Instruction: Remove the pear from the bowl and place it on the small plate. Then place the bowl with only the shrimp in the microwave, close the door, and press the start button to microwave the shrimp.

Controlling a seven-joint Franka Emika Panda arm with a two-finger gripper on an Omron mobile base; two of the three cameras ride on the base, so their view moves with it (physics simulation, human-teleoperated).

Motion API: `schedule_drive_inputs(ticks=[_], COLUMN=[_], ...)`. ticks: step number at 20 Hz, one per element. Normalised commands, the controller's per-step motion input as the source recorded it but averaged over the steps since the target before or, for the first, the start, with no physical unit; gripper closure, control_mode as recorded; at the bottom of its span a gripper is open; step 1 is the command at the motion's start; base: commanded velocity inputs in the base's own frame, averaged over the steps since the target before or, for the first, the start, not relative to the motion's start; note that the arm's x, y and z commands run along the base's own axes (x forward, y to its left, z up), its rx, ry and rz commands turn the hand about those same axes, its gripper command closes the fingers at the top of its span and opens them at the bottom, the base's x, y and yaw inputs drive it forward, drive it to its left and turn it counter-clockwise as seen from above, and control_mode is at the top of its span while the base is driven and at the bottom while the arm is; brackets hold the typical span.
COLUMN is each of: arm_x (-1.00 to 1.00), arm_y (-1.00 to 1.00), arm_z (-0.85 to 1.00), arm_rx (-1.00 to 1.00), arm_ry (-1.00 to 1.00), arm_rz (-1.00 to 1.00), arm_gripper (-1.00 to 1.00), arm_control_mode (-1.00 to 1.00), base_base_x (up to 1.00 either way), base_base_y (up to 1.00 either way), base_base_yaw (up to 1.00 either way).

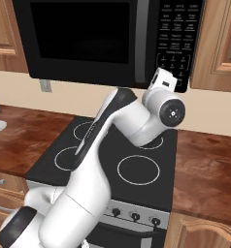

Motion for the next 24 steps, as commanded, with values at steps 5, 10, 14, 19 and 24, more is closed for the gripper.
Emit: schedule_drive_inputs(ticks=[5, 10, 14, 19, 24], arm_x=[0.31, 0.28, 0.17, 0.19, 0.26], arm_y=[0.0, -0.12, -0.25, -0.2, -0.1], arm_z=[-0.04, -0.05, -0.11, -0.02, -0.02], arm_rx=[0.0, 0.0, 0.0, 0.0, 0.0], arm_ry=[0.03, 0.02, 0.0, 0.0, 0.01], arm_rz=[0.0, 0.0, 0.0, 0.0, 0.0], arm_gripper=[-1.0, -1.0, -1.0, -1.0, -1.0], arm_control_mode=[-1.0, -1.0, -1.0, -1.0, -1.0], base_base_x=[0.0, 0.0, 0.0, 0.0, 0.0], base_base_y=[0.0, 0.0, 0.0, 0.0, 0.0], base_base_yaw=[0.0, 0.0, 0.0, 0.0, 0.0])
